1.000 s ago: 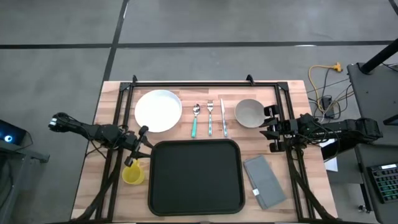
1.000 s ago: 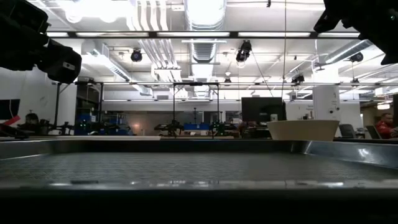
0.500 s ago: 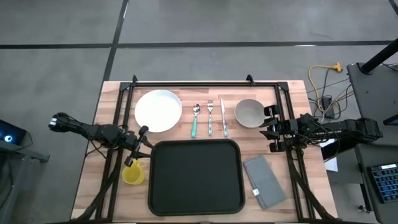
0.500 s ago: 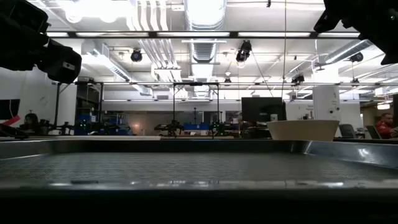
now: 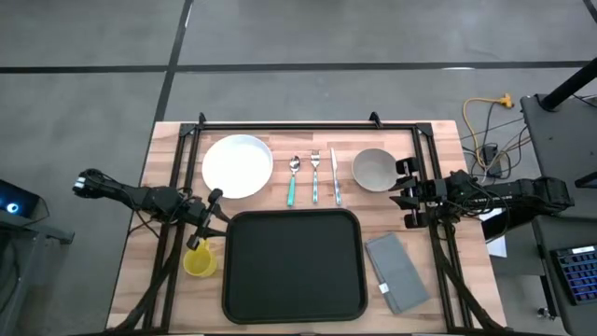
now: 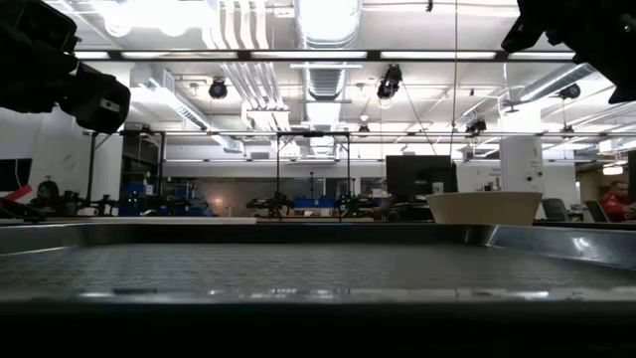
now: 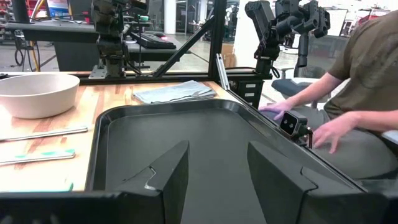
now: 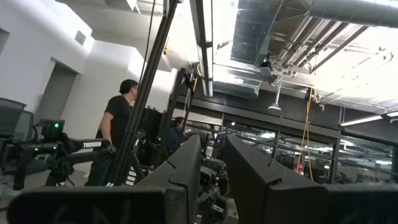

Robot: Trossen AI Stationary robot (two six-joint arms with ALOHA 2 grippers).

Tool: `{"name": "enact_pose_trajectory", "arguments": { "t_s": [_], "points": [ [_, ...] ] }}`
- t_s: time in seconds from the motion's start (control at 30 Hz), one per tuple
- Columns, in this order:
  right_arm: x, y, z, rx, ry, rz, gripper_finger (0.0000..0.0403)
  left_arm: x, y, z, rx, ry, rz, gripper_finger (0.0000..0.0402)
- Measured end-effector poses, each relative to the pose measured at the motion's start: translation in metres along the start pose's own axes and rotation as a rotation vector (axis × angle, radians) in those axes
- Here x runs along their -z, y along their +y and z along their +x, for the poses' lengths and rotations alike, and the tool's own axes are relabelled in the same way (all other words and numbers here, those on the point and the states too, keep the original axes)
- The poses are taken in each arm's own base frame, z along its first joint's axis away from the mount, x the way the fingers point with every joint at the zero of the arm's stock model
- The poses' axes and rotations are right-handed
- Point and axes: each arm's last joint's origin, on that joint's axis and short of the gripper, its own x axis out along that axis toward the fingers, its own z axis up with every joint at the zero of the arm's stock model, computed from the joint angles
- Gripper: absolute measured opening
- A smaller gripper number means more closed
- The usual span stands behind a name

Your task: Set up tray

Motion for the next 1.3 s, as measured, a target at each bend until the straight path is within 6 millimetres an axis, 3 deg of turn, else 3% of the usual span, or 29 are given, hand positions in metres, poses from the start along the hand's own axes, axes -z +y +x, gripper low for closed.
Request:
{"name": "enact_pose_trajectory", "arguments": {
  "t_s": [0.97, 1.13, 1.3],
  "points": [
    [-0.0001, 0.0, 0.0001, 0.0, -0.001, 0.0, 0.0068, 0.0, 0.0, 0.0, 0.0, 0.0, 0.0, 0.015],
    [-0.0001, 0.0, 0.0001, 0.0, -0.001, 0.0, 0.0068, 0.0, 0.0001, 0.0, -0.001, 0.0, 0.178, 0.015],
    [0.0, 0.0, 0.0, 0.0, 0.0, 0.001, 0.0068, -0.0004, 0.0, -0.0002, -0.001, -0.002, 0.191, 0.015]
  ]
}}
